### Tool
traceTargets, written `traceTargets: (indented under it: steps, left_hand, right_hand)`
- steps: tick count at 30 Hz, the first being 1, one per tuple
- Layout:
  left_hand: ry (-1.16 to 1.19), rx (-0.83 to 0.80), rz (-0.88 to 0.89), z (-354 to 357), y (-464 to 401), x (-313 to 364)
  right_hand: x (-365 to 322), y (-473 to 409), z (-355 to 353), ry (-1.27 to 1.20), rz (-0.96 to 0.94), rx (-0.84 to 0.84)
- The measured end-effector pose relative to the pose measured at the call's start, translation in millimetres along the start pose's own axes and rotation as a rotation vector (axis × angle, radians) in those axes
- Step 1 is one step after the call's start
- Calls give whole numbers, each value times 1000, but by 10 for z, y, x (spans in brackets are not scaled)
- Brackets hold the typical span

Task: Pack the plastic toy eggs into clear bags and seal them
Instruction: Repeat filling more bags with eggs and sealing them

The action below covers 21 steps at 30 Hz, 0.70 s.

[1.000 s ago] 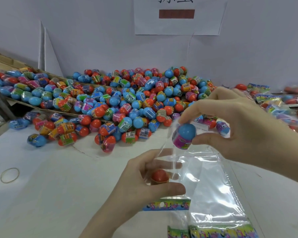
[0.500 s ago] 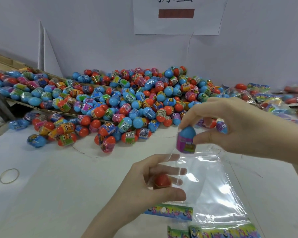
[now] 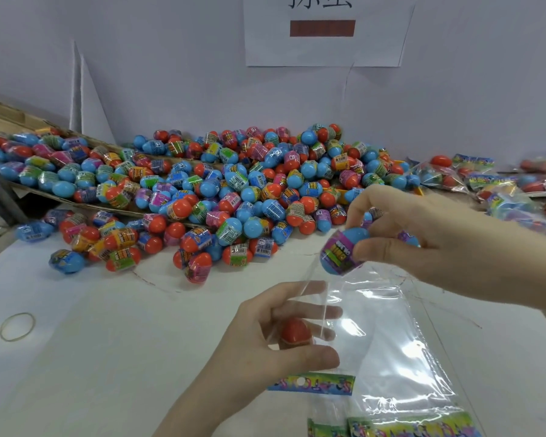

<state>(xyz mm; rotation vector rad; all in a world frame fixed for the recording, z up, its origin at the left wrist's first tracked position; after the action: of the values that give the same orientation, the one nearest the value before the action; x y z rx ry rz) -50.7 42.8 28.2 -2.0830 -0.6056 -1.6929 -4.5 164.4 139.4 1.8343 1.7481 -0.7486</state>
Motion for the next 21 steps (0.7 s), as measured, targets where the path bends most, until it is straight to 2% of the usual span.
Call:
traceTargets:
  steps: [4,8,15,18,21]
  left_hand:
    - [41,81,-67,-20,4,-18]
    - [39,110,-67,-16,5,23]
    - [50,119,-52,-10,9,29]
    - [71,124,-44,-11,15,38]
    - [80,129,-35,-1,14,57]
  right_hand:
    - [-4,49,12,-160,-27,2]
    - [-20,78,-16,-304,-79,100]
    - [-26,77,-129,202,-214,352]
    - [-42,81,-100,331,-228,344]
    - [-50,65,-42,312,-244,256]
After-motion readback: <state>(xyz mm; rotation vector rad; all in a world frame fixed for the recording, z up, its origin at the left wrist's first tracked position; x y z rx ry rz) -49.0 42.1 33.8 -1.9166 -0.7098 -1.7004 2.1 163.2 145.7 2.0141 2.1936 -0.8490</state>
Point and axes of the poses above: each hand's wrist, its own y-axis away from the middle knuckle, its own z-axis out of the palm, x = y × z, the point moved 6 cm from there along -y, towards the middle knuckle, and after that the axes turned 15 degrees about -y, right-handed, at the moved point
